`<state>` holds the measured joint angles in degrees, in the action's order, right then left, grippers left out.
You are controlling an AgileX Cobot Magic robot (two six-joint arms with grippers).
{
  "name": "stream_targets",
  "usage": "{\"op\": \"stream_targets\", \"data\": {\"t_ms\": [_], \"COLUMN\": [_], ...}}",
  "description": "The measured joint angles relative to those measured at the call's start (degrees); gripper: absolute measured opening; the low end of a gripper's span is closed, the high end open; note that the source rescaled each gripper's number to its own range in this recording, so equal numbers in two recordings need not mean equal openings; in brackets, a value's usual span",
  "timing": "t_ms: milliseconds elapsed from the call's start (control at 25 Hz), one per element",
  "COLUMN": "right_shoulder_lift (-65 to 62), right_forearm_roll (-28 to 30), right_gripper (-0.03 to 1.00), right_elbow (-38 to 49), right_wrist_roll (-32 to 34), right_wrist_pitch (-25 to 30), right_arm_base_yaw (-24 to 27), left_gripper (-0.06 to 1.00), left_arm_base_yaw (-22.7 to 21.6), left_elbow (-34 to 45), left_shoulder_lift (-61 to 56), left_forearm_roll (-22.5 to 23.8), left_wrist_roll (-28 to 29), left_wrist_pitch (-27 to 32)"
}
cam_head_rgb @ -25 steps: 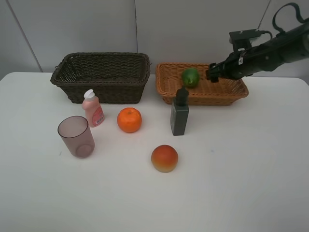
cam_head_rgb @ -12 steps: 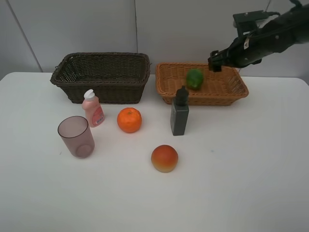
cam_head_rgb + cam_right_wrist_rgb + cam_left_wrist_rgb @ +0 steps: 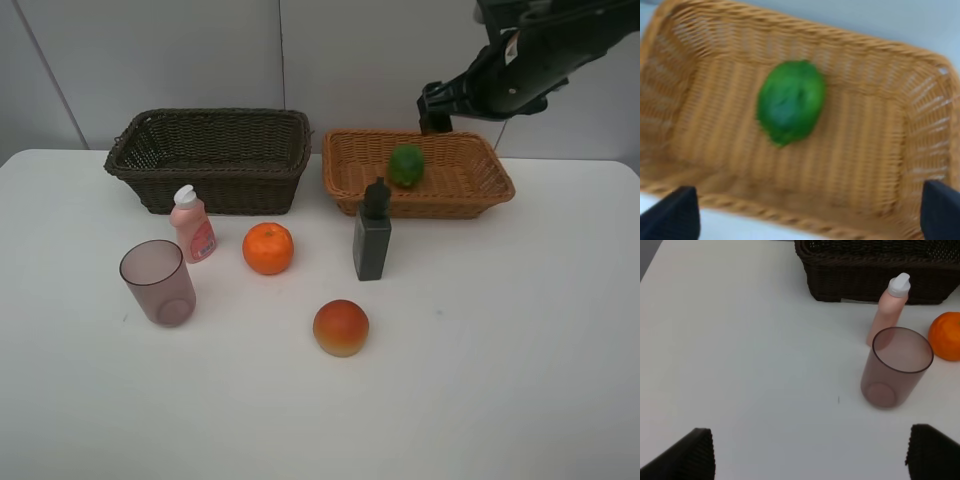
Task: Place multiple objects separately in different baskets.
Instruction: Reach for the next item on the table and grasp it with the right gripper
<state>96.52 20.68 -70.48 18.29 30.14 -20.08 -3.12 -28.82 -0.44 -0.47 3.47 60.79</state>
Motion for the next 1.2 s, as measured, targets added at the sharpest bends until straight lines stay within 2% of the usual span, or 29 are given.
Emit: {"op": "stream_targets", "data": {"t_ms": [240, 440, 760, 1040, 1200], "right_shoulder_lift": [-0.56, -0.56, -0.16, 6.91, 10.68], "right_forearm_roll": [-6.38, -8.80, -10.24, -10.04, -10.21], "right_gripper": [0.99, 0.99, 0.99, 0.99, 0.99], "right_elbow": [0.00, 0.00, -1.44, -11.13, -15.77], "right_wrist_roll": [-0.93, 0.22, 3.77, 3.95, 4.01], "right_wrist_pitch": [7.21, 9.74, 12.43, 24.62, 28.22], "right_arm_base_yaw": [-6.07, -10.37, -11.38, -12.36, -13.47], "left_gripper": [0.99, 0.99, 0.99, 0.99, 0.99], "left_arm_base_yaw": [0.00, 0.00, 0.00, 0.00, 0.00], "left_elbow": [0.00, 0.00, 0.00, 0.00, 0.00], "left_shoulder_lift": [0.00, 0.00, 0.00, 0.00, 0.00], "left_forearm_roll": [0.00, 0.00, 0.00, 0.00, 0.00], "left_wrist_roll": [0.00, 0.00, 0.00, 0.00, 0.00], "left_wrist_pitch": [0.00, 0.00, 0.00, 0.00, -0.04]}}
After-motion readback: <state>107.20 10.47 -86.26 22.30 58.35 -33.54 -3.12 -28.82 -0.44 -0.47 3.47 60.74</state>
